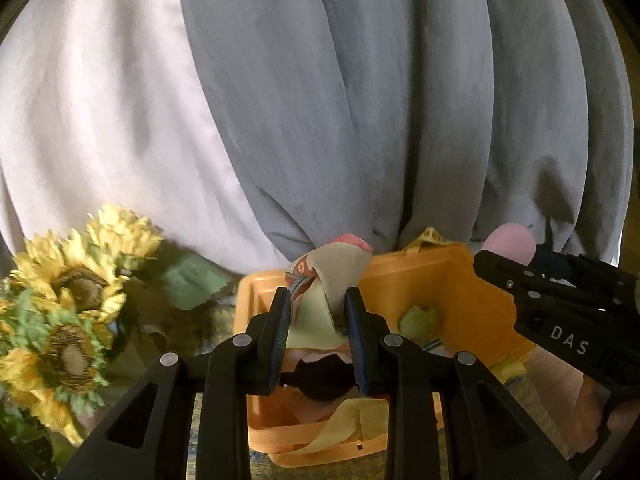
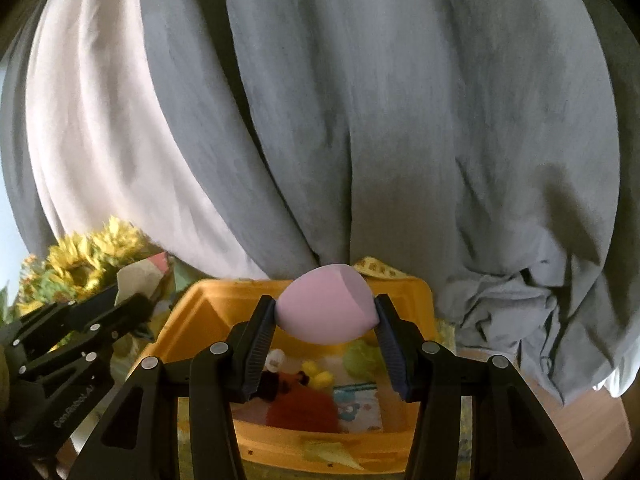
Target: Organize soft objects
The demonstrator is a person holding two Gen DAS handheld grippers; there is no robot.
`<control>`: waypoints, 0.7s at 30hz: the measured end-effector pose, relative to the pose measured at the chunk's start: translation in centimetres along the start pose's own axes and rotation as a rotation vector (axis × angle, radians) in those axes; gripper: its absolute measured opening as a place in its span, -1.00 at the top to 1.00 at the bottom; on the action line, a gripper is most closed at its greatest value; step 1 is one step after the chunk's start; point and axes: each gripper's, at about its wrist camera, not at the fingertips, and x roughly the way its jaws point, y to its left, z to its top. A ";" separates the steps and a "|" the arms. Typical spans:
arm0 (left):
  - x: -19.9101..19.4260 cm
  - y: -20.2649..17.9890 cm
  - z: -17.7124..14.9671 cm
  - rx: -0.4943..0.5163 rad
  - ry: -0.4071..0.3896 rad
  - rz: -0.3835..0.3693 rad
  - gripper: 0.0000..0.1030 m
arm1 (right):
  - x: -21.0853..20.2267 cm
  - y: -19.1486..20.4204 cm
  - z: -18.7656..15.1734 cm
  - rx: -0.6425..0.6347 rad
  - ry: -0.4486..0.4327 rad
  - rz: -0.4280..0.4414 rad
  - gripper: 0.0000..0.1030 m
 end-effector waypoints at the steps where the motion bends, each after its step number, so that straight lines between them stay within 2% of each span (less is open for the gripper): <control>1: 0.5 -0.1 -0.1 0.003 0.011 -0.004 0.46 | 0.4 -0.2 -0.1 0.000 0.010 -0.003 0.01; 7: 3.0 -0.8 -0.6 0.024 0.074 -0.030 0.44 | 2.8 -1.1 -1.0 0.003 0.088 -0.008 0.01; 11: 4.4 -1.1 -0.9 0.027 0.119 -0.065 0.35 | 4.2 -1.7 -1.4 0.011 0.137 -0.001 0.00; 13: 4.5 -1.2 -1.1 0.025 0.123 -0.069 0.08 | 4.7 -1.9 -1.5 0.018 0.155 0.007 -0.05; 14: 4.5 -1.2 -1.1 0.022 0.121 -0.069 0.02 | 4.9 -2.0 -1.6 0.023 0.164 0.005 -0.07; 16: 4.2 -1.1 -1.2 0.018 0.114 -0.056 -0.05 | 5.2 -2.3 -1.7 0.034 0.169 -0.005 -0.30; 17: 4.0 -1.0 -1.2 0.016 0.109 -0.044 -0.07 | 5.1 -2.4 -1.7 0.038 0.167 -0.014 -0.34; 19: 3.4 -0.9 -1.3 0.010 0.095 -0.012 -0.26 | 4.9 -2.5 -1.7 0.034 0.161 -0.029 -0.34; 21: 2.5 -0.8 -1.3 0.001 0.079 0.018 -0.28 | 4.5 -2.4 -1.8 0.027 0.162 -0.037 -0.39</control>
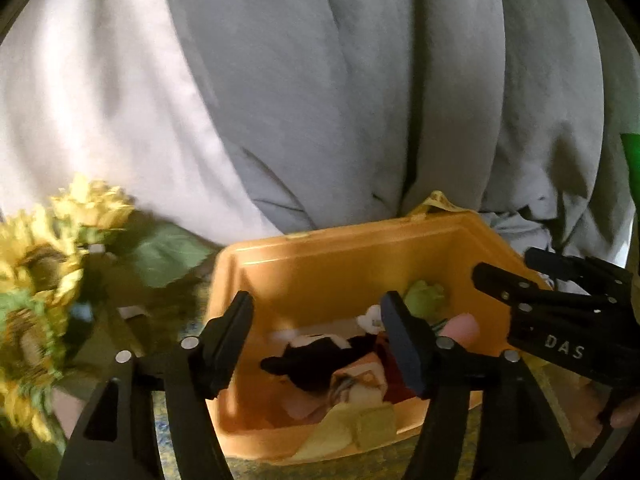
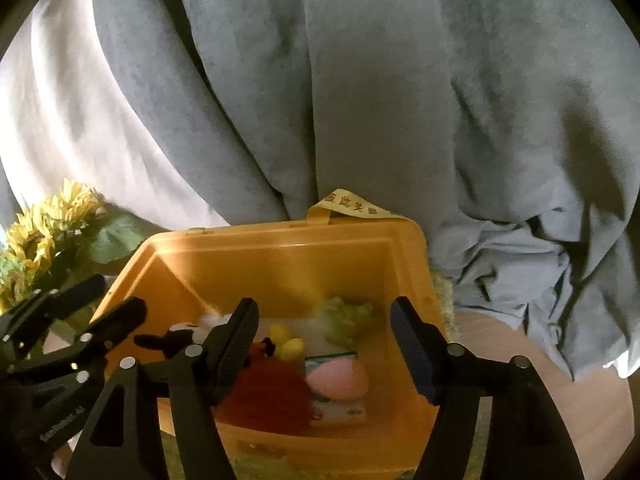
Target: Organize soft objects
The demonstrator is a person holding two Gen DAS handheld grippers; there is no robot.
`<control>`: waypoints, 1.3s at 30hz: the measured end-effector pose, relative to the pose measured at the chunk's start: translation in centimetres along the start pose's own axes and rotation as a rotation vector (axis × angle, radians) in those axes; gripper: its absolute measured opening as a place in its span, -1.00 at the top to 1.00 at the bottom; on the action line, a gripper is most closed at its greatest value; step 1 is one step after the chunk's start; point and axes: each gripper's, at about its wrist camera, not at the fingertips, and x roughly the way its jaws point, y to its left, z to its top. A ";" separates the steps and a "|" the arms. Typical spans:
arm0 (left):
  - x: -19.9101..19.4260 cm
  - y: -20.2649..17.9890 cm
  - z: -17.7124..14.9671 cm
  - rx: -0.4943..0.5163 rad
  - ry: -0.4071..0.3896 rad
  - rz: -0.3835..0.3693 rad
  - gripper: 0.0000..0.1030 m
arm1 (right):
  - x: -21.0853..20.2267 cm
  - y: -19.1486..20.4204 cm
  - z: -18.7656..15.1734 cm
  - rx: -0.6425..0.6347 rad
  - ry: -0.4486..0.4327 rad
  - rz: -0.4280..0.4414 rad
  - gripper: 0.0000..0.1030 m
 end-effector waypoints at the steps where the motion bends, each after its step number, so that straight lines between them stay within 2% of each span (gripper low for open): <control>1: -0.5 0.1 -0.1 -0.005 -0.008 0.014 -0.36 | -0.4 0.1 -0.1 -0.001 -0.006 -0.004 -0.45; 3: -2.0 0.3 -0.6 -0.017 -0.023 0.050 -0.57 | -1.4 0.3 -0.4 -0.015 -0.024 -0.015 -0.47; 6: -4.5 0.5 -1.3 -0.031 -0.049 0.086 -0.63 | -4.1 1.0 -0.9 -0.038 -0.064 -0.036 -0.56; 9: -7.5 0.6 -2.0 -0.047 -0.069 0.120 -0.84 | -6.8 1.5 -1.4 -0.046 -0.102 -0.049 -0.72; 11: -9.7 0.5 -2.5 -0.049 -0.093 0.153 -0.85 | -8.8 2.0 -1.8 -0.052 -0.121 -0.056 -0.74; 13: -11.6 0.4 -2.9 -0.046 -0.115 0.183 -0.98 | -10.8 2.4 -2.4 -0.055 -0.137 -0.061 -0.82; 18: -16.7 0.3 -4.2 -0.045 -0.179 0.227 -1.00 | -14.8 3.3 -4.3 -0.055 -0.161 -0.050 -0.84; 27: -23.2 0.6 -7.8 -0.038 -0.223 0.183 -1.00 | -21.8 5.1 -8.8 -0.025 -0.230 -0.097 -0.85; 33: -26.0 0.4 -10.0 -0.025 -0.211 0.132 -1.00 | -25.1 6.0 -11.6 -0.007 -0.244 -0.121 -0.84; 39: -29.2 -0.4 -11.8 -0.019 -0.237 0.129 -1.00 | -28.2 6.5 -13.8 -0.004 -0.250 -0.128 -0.84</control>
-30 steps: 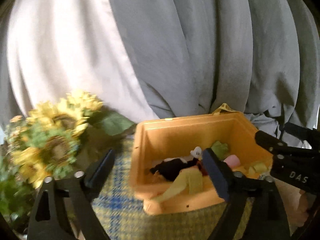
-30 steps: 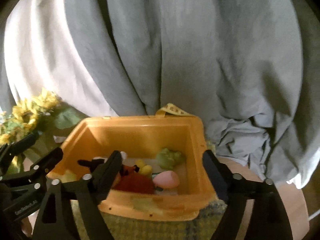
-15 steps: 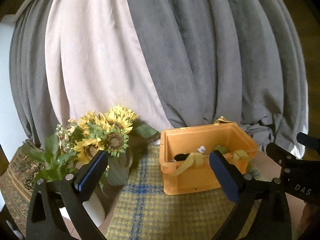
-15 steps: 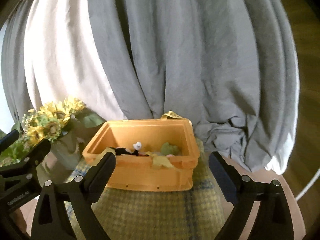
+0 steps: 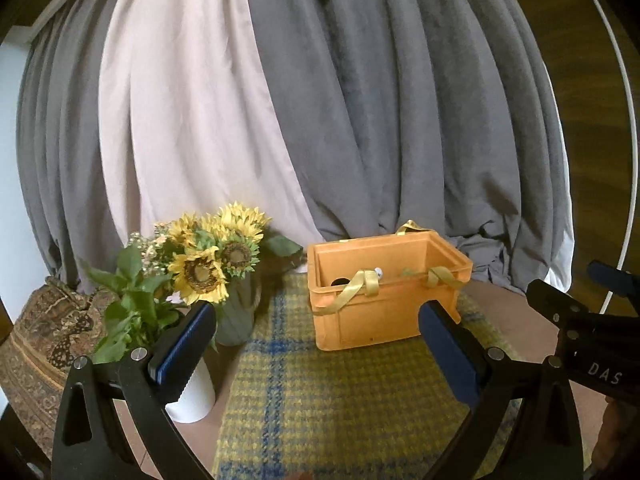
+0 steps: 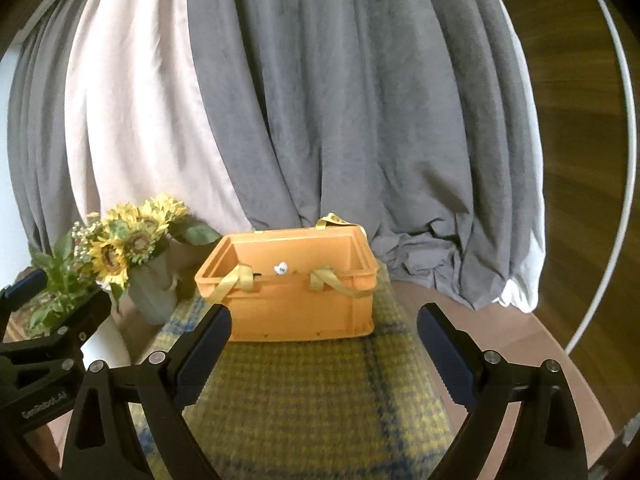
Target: Organize soft objects
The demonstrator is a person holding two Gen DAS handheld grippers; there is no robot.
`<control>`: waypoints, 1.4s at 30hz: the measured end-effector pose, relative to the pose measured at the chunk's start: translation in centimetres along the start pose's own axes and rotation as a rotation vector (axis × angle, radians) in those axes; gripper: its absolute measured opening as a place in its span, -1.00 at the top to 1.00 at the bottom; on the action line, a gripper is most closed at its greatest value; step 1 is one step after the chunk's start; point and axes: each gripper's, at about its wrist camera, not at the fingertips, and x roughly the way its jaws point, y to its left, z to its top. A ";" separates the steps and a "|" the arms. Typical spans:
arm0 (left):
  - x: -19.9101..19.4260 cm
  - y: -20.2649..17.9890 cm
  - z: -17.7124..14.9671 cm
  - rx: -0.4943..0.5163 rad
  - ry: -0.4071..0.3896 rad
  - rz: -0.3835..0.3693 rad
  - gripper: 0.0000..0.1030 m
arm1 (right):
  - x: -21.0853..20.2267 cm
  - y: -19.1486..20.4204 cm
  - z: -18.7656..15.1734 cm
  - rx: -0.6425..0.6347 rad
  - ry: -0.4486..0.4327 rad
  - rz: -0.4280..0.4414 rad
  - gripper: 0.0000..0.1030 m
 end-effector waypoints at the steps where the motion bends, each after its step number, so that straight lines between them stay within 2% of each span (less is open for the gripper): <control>1: -0.5 -0.1 -0.1 0.000 -0.003 0.003 -1.00 | -0.6 0.0 -0.2 -0.008 -0.004 -0.004 -0.84; 14: -8.9 -1.3 -2.6 -0.025 -0.017 0.043 -1.00 | -8.3 -1.0 -3.3 -0.018 -0.018 -0.002 -0.85; 27: -16.6 -2.6 -5.3 -0.029 -0.030 0.034 -1.00 | -15.7 -2.7 -6.6 -0.013 0.000 0.014 -0.84; 32: -18.9 -2.9 -6.0 -0.029 -0.032 0.020 -1.00 | -17.9 -3.0 -7.5 -0.014 -0.001 0.019 -0.85; 42: -22.2 -2.5 -6.6 -0.033 -0.052 0.042 -1.00 | -21.0 -2.9 -8.3 -0.021 -0.024 0.022 -0.85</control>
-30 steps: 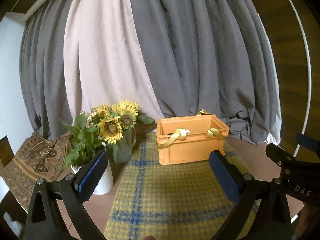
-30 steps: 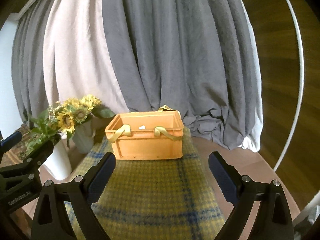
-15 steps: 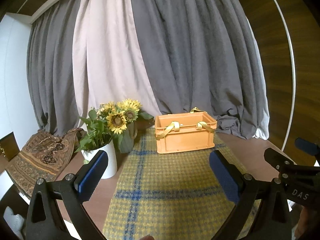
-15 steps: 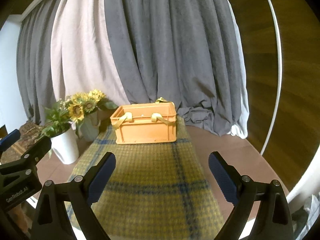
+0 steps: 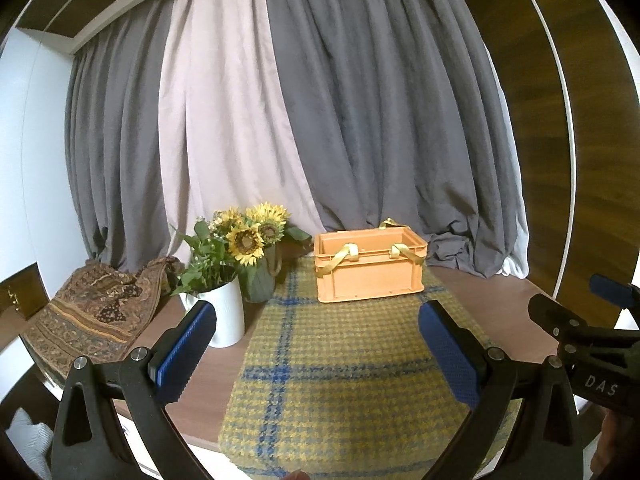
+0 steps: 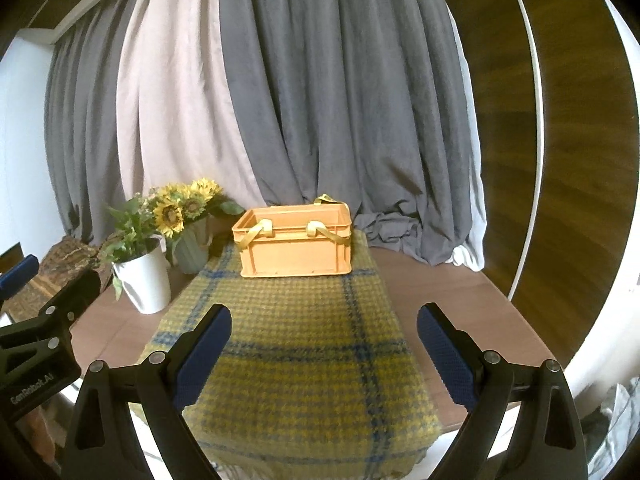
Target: Organize soft objects
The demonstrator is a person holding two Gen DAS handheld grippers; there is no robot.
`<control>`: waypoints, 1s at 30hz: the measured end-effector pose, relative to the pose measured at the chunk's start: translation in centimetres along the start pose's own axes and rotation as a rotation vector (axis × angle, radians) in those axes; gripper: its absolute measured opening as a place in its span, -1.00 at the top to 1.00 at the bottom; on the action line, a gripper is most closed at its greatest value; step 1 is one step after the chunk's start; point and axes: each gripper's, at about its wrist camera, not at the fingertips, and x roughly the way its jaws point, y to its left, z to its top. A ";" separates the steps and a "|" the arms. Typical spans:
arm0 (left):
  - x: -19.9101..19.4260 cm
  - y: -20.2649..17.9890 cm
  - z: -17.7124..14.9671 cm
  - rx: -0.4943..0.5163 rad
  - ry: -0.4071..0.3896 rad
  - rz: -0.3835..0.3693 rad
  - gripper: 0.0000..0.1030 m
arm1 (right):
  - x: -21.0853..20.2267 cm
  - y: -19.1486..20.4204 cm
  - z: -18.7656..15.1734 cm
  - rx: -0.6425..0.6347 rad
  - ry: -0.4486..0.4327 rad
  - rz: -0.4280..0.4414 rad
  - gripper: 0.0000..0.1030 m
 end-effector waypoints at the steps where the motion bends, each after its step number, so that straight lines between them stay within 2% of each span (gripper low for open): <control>1: -0.2 0.1 -0.1 -0.002 0.001 -0.001 -1.00 | -0.3 0.0 0.0 0.000 -0.003 0.003 -0.85; 11: -1.7 0.3 -0.2 -0.002 -0.020 0.011 -1.00 | -2.1 0.3 -0.2 -0.010 -0.029 0.003 -0.85; 30: -2.7 0.1 0.0 0.016 -0.046 0.015 -1.00 | -2.7 -0.1 -0.2 -0.004 -0.034 0.004 -0.85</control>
